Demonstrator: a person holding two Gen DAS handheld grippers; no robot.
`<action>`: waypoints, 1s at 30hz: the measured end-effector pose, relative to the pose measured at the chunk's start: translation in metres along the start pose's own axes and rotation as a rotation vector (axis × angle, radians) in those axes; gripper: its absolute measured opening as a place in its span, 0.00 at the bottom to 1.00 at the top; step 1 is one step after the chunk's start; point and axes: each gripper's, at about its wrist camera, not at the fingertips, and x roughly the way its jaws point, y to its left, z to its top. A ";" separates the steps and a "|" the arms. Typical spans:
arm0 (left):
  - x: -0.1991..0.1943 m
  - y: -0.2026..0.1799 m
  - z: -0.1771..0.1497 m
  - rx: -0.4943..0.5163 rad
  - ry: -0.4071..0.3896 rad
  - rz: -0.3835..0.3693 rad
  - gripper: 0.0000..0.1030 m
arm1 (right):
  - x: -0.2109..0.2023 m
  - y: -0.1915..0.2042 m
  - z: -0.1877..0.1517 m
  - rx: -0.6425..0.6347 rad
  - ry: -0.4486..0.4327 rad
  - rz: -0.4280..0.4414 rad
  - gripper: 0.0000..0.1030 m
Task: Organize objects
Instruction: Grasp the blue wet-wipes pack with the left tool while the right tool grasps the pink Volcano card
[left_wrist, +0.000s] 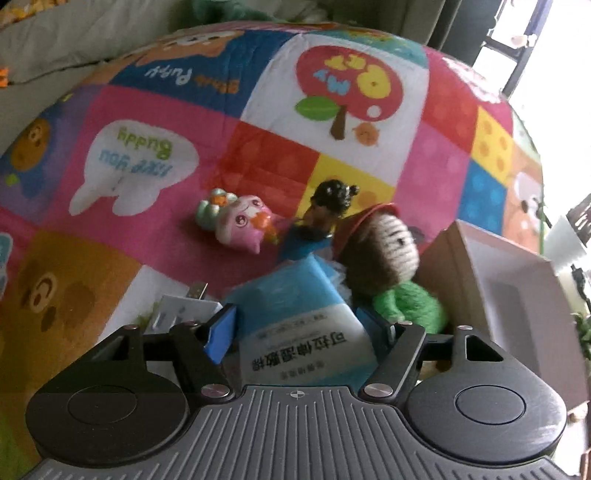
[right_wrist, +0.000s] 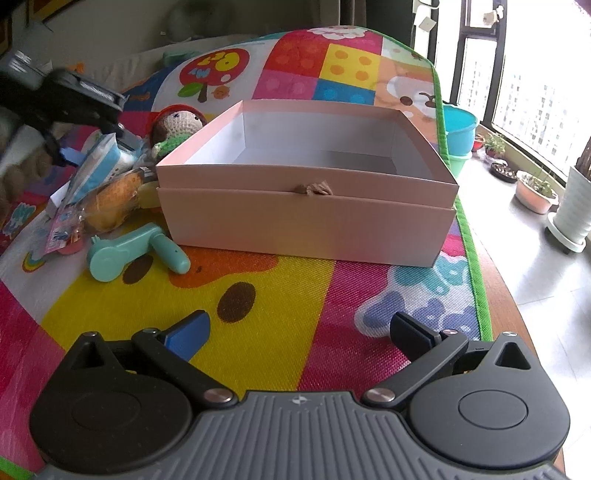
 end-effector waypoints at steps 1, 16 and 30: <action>0.003 0.002 -0.002 0.001 0.002 -0.009 0.73 | 0.000 -0.001 0.000 0.000 0.001 0.001 1.00; -0.108 0.042 -0.023 0.071 -0.199 -0.306 0.59 | -0.029 0.078 0.044 -0.258 -0.164 0.208 1.00; -0.171 0.123 -0.073 -0.024 -0.341 -0.095 0.59 | 0.054 0.224 0.092 -0.499 -0.037 0.311 0.60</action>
